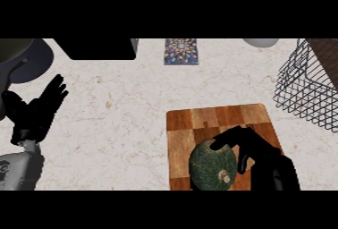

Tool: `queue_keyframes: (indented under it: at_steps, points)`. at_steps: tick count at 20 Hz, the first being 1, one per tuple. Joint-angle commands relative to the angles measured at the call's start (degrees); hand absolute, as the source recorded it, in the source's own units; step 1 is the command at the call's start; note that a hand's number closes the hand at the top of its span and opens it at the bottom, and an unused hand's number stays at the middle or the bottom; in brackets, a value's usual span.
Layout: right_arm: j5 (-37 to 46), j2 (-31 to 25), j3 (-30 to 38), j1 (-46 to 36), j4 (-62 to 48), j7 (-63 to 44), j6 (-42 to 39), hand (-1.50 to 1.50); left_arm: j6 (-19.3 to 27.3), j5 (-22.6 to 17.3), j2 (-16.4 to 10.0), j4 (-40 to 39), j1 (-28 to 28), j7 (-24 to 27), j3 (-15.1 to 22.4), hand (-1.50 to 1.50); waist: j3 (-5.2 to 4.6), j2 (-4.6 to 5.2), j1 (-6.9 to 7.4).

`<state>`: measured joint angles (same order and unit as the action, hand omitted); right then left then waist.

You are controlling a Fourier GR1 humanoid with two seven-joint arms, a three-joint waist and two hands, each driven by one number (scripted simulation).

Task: Pick the squash from the cutting board and place it in the basket

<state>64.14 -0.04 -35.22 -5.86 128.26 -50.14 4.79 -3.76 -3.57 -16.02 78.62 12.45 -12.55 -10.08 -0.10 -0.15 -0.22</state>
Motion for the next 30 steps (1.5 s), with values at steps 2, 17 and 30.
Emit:
queue_keyframes:
  at_steps: [2, 17, 30]
  points:
    - [-1.84, 0.03, 10.49, -14.70, 0.82, -8.08, -7.87, 1.50, -0.07, 0.29, 1.07, -0.19, 0.78, -0.52, 0.92, 0.00, 0.06, 0.19, 0.43]
    - [-6.25, -10.92, 37.48, -31.47, -16.68, -2.98, -12.91, 1.50, -2.33, -0.91, 0.26, 0.75, -2.32, 0.76, -0.70, 0.00, 0.09, 0.20, 0.36]
    - [-17.58, -21.47, 53.25, -22.46, -31.54, 20.19, -3.80, 1.50, -2.00, -0.16, 0.66, 5.06, -3.16, -1.59, -0.28, 0.00, 0.13, 0.16, 0.45]
